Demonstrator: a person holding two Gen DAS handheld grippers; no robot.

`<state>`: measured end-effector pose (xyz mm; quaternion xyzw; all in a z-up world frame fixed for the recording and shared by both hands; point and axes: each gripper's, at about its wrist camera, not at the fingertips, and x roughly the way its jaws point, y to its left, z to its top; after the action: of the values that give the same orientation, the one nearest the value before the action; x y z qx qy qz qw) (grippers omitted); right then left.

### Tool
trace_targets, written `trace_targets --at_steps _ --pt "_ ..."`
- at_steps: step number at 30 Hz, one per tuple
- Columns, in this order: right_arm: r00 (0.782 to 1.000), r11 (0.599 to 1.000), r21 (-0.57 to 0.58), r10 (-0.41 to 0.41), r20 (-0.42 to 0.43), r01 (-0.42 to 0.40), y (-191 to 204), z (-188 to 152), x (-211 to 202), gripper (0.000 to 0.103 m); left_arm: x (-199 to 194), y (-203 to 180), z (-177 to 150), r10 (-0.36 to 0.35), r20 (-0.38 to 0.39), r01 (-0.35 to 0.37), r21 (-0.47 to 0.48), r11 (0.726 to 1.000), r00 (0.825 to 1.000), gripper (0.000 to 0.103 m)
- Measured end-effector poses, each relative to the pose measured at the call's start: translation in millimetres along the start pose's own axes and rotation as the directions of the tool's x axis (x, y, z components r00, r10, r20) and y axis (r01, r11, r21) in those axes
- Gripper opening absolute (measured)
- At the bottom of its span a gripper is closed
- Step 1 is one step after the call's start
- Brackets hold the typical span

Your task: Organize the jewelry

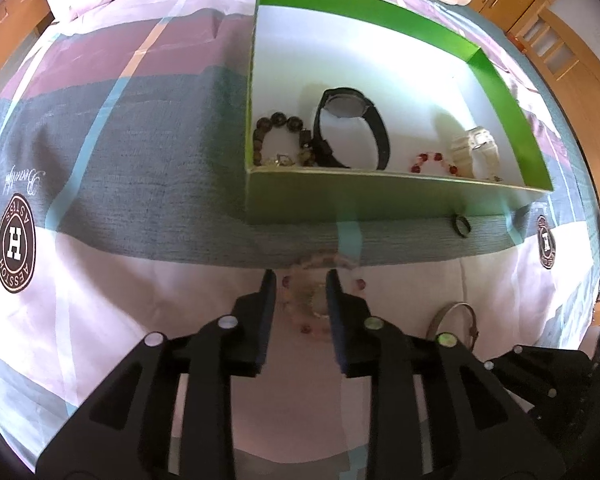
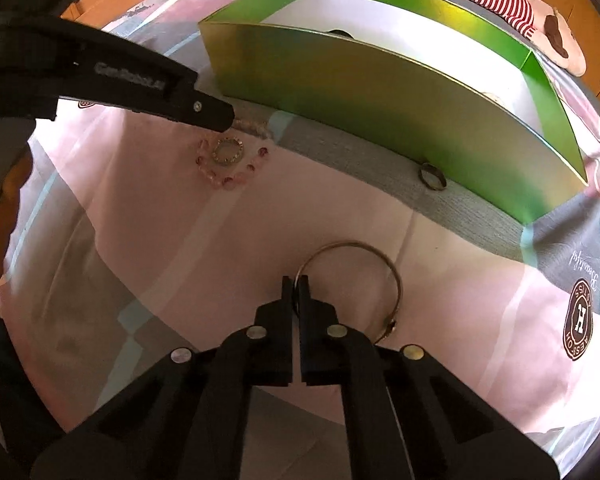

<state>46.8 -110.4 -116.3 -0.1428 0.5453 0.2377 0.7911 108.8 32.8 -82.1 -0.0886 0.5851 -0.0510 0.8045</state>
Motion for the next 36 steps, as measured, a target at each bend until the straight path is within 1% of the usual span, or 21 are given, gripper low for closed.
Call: trace_targets --at_steps 2,5,11,12,13,14,17,20,25,29,32,34,36 --pt "1.0 1.0 0.005 0.004 -0.002 -0.004 -1 0 0 0.002 5 0 1 0.009 -0.007 -0.009 -0.003 1.0 1.0 0.028" --pt "1.0 1.0 0.006 0.004 -0.002 -0.004 -1 1 0 0.002 14 1 3 0.041 -0.016 -0.041 0.003 0.999 0.999 0.028" --pt "1.0 1.0 0.012 0.012 -0.005 -0.012 -4 1 0 0.002 17 3 5 0.042 -0.017 -0.042 0.002 0.999 0.999 0.025" --pt "1.0 1.0 0.014 0.013 -0.005 -0.013 -5 1 -1 0.002 17 3 5 0.043 -0.017 -0.043 0.002 0.999 0.999 0.023" --pt "1.0 1.0 0.015 0.013 -0.005 -0.013 -6 1 -1 0.002 17 3 5 0.041 -0.017 -0.041 0.003 0.999 0.999 0.013" --pt "1.0 1.0 0.014 0.012 -0.005 -0.012 -6 2 -1 0.002 18 2 5 0.033 -0.022 -0.033 0.004 0.999 0.999 0.008" --pt "1.0 1.0 0.012 0.007 -0.004 -0.007 -8 2 -1 0.002 17 1 4 0.023 -0.021 -0.023 0.006 1.0 0.999 0.008" --pt "1.0 1.0 0.017 0.009 0.0 -0.009 -9 2 -1 0.002 11 0 5 -0.046 -0.012 0.045 -0.008 0.999 0.999 0.008" --pt "0.999 0.999 0.034 0.008 0.031 -0.009 -14 7 -15 0.002 -14 -10 5 -0.093 0.046 0.092 0.027 0.995 0.995 0.008" --pt "0.996 0.998 0.055 0.021 0.092 -0.026 -22 15 -38 0.002 -30 -16 4 -0.133 0.092 0.128 0.052 0.99 0.987 0.007" --pt "0.99 0.997 0.075 0.024 0.138 -0.035 -28 19 -52 0.002 -44 -22 6 -0.125 0.15 0.115 0.077 0.99 0.981 0.007" --pt "0.986 0.996 0.086 0.011 0.165 -0.025 -33 22 -59 0.002 -60 -25 7 -0.117 0.209 0.101 0.084 0.991 0.971 0.008" --pt "0.983 0.995 0.102 -0.012 0.183 -0.007 -39 22 -63 0.002 -78 -30 7 -0.11 0.273 0.087 0.098 0.991 0.956 0.008"
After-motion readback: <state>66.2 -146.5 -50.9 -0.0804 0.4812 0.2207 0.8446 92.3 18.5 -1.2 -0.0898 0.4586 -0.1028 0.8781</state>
